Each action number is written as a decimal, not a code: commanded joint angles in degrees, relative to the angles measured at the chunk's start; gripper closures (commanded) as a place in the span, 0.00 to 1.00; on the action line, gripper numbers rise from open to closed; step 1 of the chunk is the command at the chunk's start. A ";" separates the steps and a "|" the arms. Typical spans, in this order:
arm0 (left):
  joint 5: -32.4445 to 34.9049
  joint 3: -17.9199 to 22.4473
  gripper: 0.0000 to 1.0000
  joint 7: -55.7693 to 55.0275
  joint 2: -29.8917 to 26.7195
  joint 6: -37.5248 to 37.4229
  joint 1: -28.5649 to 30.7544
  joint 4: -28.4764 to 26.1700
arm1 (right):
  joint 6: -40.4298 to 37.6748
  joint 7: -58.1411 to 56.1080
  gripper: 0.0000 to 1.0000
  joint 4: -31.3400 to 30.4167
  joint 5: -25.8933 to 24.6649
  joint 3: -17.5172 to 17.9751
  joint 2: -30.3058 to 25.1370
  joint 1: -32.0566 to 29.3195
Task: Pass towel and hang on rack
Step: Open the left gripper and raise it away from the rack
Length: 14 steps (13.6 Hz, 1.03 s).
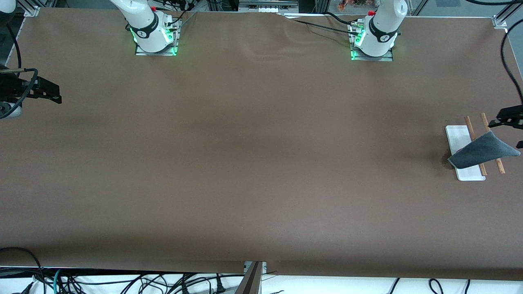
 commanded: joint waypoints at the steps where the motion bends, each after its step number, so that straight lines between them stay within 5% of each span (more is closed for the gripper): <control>1: 5.09 -5.28 0.00 -12.42 -9.17 2.31 -1.26 -10.45 | 0.38 0.33 0.00 -0.53 0.98 0.54 -0.52 -0.67; 3: 11.15 -13.72 0.00 -24.53 -14.09 4.51 -0.38 -17.04 | 0.30 0.33 0.00 -0.53 0.98 0.45 -0.52 -0.67; 5: 12.67 -17.35 0.00 -34.84 -18.75 6.63 -0.38 -22.41 | 0.30 0.42 0.00 -0.53 0.98 0.45 -0.52 -0.67; 9: 8.57 -17.36 0.00 -39.63 -25.62 14.00 -0.38 -30.94 | 0.30 0.42 0.00 -0.53 0.98 0.45 -0.52 -0.67; 14: 6.34 -17.01 0.00 -39.71 -25.72 15.60 -1.17 -31.14 | 0.30 0.42 0.00 -0.53 1.07 0.54 -0.52 -0.67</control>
